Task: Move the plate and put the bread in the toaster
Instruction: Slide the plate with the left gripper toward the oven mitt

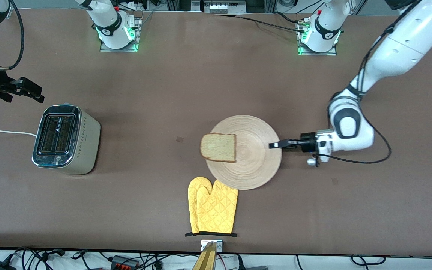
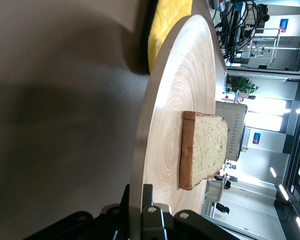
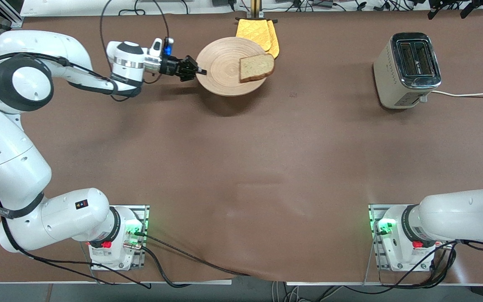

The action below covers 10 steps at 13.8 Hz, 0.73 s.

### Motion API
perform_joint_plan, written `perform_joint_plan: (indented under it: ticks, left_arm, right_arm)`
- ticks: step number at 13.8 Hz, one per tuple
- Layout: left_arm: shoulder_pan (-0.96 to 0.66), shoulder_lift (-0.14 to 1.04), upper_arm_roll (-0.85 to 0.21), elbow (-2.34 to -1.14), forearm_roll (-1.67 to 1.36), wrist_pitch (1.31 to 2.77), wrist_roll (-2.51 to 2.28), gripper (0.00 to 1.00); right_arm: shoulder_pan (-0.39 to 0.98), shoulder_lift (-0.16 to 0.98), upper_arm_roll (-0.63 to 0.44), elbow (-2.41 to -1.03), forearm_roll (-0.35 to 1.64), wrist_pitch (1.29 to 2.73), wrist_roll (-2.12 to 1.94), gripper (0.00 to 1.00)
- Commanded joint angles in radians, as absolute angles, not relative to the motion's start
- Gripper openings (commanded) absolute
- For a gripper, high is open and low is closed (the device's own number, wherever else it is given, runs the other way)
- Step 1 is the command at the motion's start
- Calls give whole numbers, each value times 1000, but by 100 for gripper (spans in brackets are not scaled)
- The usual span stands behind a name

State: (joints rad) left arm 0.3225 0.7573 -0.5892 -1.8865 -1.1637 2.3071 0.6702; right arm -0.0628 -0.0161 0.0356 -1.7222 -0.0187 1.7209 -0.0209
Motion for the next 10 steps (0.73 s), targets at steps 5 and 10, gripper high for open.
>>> perform_joint_plan:
  ticks: [5,10]
  left_arm:
    - [164,761,-597,-1890,-1328,2465,774,1]
    - [101,804,-594,-1888,-1630,2470,1046,1]
  right_arm:
    - [-61,-34,37,-1746,-29,1729,-26,100]
    - [-64,-35,35,-1746,-32,1726,-34,100]
